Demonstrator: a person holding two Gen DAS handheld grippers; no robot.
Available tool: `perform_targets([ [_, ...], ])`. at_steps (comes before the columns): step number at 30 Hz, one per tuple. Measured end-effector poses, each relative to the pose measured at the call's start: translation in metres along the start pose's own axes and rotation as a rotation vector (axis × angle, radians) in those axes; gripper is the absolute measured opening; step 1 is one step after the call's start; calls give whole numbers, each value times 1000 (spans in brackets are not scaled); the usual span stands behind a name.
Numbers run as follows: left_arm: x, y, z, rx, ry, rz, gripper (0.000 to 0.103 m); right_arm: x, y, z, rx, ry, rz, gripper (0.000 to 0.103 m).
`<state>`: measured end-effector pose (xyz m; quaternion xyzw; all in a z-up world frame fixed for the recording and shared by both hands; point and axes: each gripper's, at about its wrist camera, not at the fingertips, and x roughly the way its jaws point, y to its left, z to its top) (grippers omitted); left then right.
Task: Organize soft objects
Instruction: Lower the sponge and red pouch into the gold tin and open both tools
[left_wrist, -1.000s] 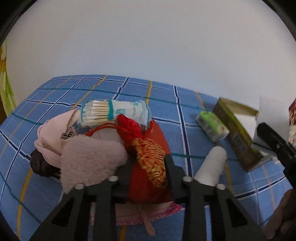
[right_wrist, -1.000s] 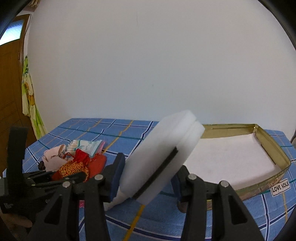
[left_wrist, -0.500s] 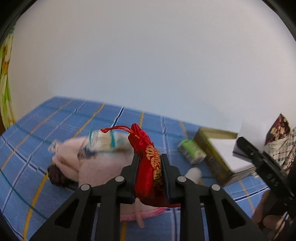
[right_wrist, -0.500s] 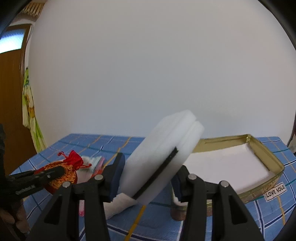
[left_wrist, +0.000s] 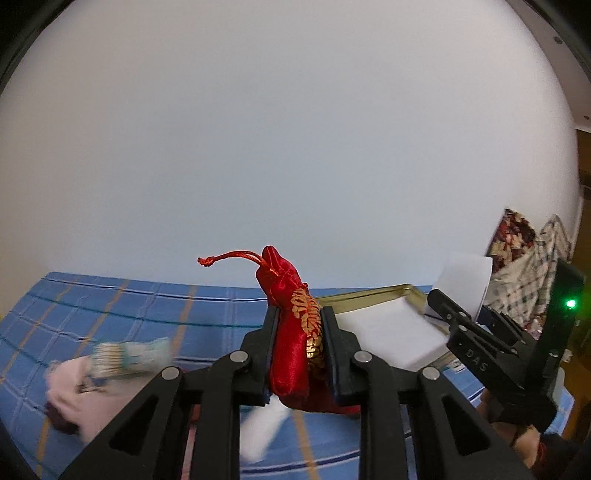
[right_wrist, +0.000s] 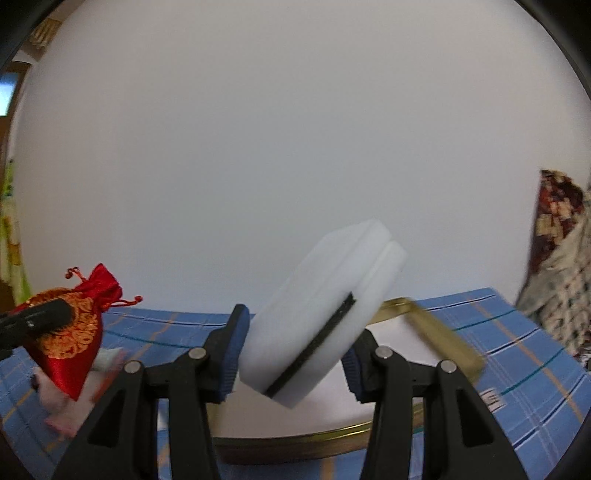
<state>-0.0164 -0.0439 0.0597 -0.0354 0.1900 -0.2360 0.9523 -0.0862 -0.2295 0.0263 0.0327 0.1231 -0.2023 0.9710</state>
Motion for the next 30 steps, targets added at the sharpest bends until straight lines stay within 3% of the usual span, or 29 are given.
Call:
perform_targets([
  [6,41,-39,-1,17,24,-76,24,11,-50,0,-21,5,-171,47],
  [11,73,-71,-2,19,60,-111,24,20,-76,-3,-66,37,-236,47],
  [16,95,-97,-4,29,106,-133,24,35,-87,-6,-122,79,-262,47],
  [24,119,-115,-14,53,170,-133,24,55,-101,-20,-120,190,-237,47],
  [30,125,-116,-18,63,196,-117,24,60,-101,-23,-117,217,-221,48],
])
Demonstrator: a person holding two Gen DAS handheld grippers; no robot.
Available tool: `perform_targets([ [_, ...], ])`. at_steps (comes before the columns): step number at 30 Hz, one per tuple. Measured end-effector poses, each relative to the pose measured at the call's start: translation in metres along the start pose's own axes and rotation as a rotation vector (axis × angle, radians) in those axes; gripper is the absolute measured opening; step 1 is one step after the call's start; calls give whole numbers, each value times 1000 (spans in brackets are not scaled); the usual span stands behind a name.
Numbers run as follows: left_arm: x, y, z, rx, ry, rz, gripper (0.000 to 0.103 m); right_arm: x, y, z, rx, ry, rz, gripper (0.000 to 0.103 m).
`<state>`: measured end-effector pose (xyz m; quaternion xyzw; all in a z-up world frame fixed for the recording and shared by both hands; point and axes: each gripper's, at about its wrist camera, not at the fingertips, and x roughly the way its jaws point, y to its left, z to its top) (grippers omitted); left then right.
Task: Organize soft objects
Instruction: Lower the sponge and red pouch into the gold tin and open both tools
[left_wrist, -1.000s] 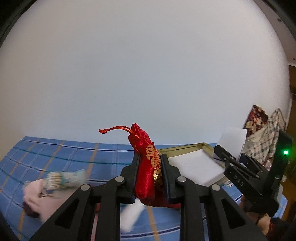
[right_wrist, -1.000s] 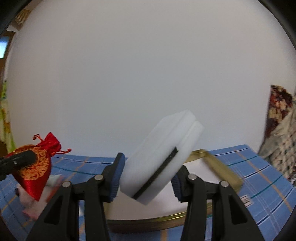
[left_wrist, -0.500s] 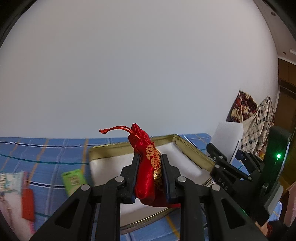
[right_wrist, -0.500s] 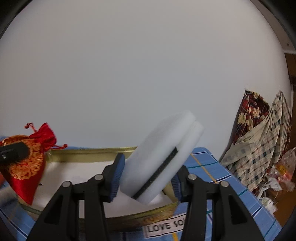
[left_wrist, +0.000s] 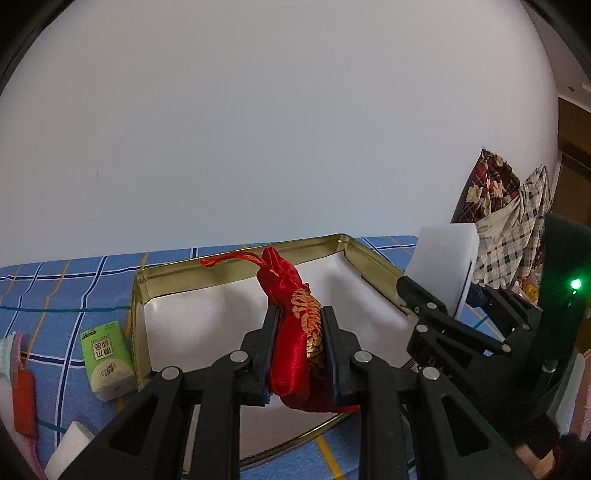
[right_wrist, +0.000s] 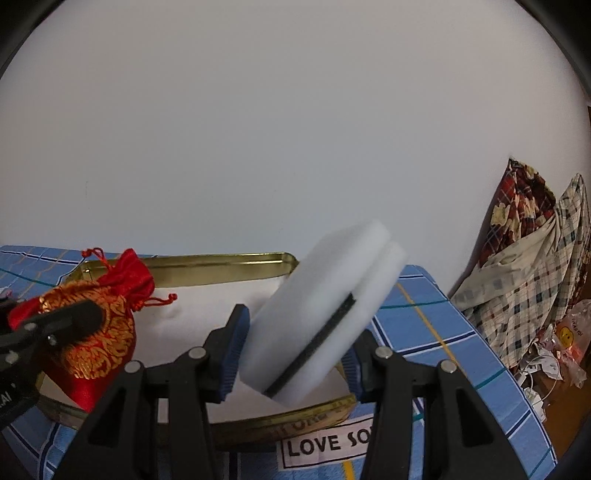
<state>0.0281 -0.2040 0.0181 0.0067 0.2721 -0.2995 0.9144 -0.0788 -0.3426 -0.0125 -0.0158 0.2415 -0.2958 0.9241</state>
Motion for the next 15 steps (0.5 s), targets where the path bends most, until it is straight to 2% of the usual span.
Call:
perform_targets([
  [12,8,3,-6,10,34,52,24,3,-2,-2,25,23,59,51],
  [14,8,3,-8,12,30,56,24,0,-2,-2,36,15,65,62],
  [15,7,2,-8,16,22,62,24,-2,-3,-2,46,7,73,79],
])
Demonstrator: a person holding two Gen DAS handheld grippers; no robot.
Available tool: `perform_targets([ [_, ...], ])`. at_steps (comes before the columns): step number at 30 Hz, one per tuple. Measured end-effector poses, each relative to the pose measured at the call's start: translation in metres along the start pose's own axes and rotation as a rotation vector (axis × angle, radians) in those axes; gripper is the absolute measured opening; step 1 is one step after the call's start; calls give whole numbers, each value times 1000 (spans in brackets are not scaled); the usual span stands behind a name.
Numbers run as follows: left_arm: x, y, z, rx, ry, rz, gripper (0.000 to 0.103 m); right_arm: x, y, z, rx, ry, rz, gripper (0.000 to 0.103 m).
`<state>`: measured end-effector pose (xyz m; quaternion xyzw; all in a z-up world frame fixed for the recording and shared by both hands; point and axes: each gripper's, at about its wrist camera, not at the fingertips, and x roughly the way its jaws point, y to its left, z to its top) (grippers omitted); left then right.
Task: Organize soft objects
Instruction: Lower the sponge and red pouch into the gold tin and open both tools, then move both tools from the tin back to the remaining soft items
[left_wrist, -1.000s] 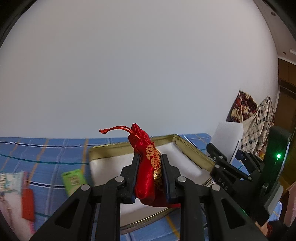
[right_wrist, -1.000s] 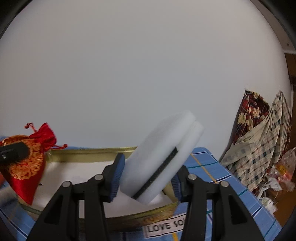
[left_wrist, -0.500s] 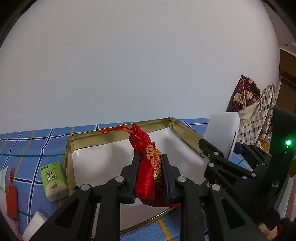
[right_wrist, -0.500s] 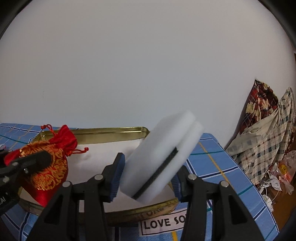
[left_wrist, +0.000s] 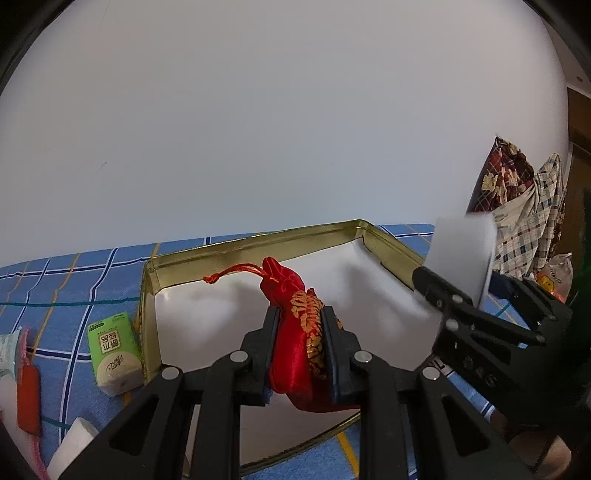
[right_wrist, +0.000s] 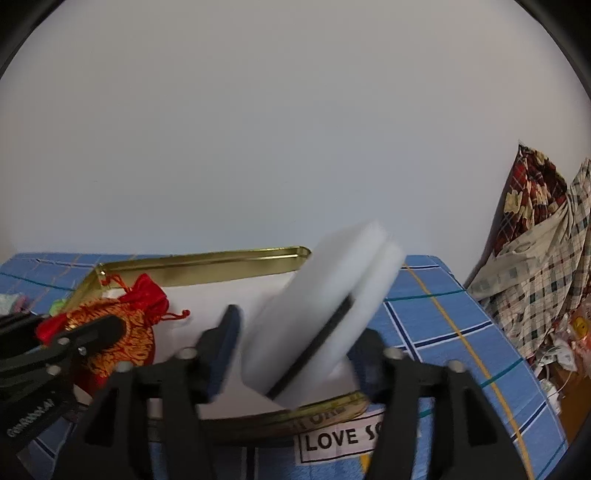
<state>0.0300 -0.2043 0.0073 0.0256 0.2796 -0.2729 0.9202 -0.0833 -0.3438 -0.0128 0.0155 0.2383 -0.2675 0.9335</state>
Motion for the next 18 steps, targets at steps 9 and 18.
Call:
perform_targets([
  [9,-34,9,-1,-6,-151,112,85,-40,-16,4,88,-202,-146,100],
  [18,-41,34,-3,-41,-156,215,86,-41,-45,5,252,-214,-165,103],
])
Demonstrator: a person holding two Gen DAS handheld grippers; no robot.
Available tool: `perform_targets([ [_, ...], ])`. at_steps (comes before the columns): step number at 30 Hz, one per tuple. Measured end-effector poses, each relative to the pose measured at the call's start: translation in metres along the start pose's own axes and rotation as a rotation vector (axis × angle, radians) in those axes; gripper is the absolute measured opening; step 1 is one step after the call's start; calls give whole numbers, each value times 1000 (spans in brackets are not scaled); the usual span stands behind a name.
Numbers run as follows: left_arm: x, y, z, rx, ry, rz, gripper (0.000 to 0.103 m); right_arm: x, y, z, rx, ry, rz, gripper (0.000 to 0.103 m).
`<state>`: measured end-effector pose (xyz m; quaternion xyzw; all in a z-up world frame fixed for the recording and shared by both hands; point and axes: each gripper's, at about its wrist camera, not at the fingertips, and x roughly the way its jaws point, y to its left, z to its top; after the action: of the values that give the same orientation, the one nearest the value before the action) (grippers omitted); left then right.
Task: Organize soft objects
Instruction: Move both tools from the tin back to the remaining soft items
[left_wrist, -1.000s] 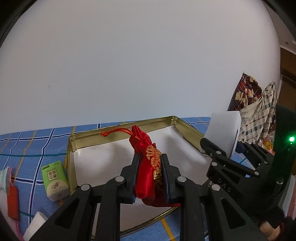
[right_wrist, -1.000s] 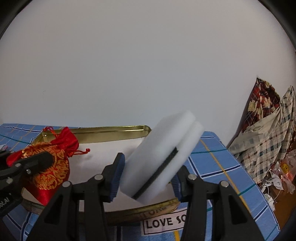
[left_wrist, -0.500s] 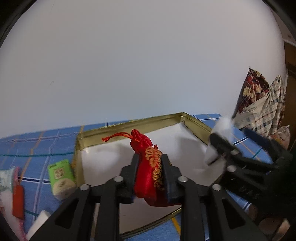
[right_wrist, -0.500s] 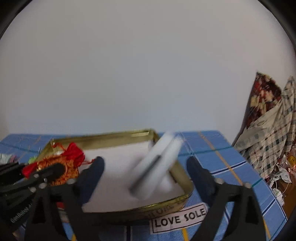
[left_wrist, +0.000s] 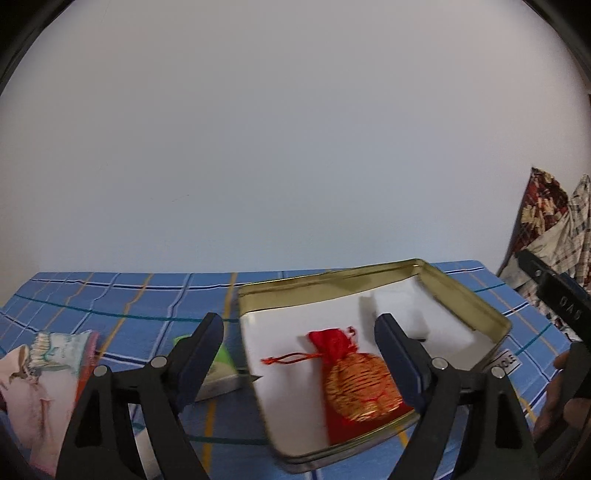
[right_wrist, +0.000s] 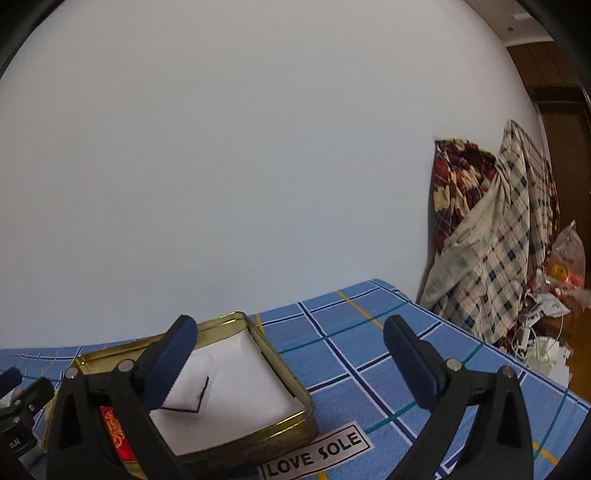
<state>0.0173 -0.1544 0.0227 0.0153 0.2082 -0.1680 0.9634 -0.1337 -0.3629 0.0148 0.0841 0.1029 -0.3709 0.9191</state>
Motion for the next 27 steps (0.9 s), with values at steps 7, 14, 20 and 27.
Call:
perform_targets([
  [7,-10,22,-10,-20,-16,79,86,-3,2,-2,-37,-12,0,103],
  [14,-16,26,-21,9,-22,141,86,-11,12,-8,-82,-54,-21,103],
  [20,-21,35,-29,27,-14,166,86,-18,29,-15,-113,-69,-33,103],
  [27,-37,51,-33,8,-20,156,86,-28,42,-21,-145,-50,-18,100],
])
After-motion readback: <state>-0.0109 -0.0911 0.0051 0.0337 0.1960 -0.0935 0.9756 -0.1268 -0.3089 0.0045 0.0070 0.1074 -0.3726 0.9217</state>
